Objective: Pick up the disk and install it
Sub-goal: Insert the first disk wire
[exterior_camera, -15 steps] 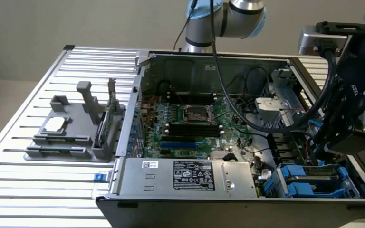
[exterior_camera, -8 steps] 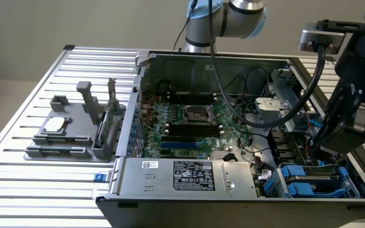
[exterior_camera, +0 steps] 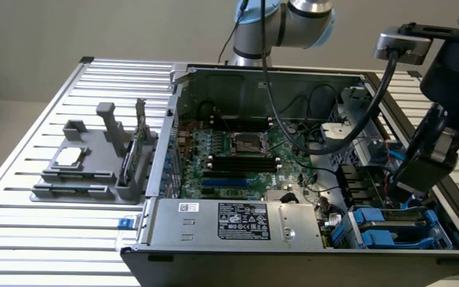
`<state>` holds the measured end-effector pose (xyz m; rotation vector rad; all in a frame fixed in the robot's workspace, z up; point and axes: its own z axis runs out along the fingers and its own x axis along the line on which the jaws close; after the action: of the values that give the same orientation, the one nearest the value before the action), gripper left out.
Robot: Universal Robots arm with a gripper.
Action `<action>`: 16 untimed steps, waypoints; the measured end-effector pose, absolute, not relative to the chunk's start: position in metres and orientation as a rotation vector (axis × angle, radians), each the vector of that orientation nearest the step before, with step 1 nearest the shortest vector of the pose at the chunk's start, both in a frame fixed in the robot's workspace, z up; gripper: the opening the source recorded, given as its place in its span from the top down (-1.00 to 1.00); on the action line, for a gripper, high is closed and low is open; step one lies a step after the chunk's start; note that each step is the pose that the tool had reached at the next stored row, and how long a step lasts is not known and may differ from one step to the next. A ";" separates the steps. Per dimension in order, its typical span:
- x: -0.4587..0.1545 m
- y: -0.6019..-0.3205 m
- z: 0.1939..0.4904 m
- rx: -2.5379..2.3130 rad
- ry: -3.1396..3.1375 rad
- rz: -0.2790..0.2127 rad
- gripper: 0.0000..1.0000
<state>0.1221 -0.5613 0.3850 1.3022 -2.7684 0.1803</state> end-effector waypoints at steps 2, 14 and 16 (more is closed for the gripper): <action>0.122 -0.561 0.385 1.255 -2.788 0.178 0.18; 0.122 -0.561 0.382 1.007 -2.889 0.130 0.18; 0.122 -0.561 0.381 0.984 -2.906 0.097 0.18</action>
<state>0.1222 -0.5613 0.3813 0.9841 -2.9060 0.0972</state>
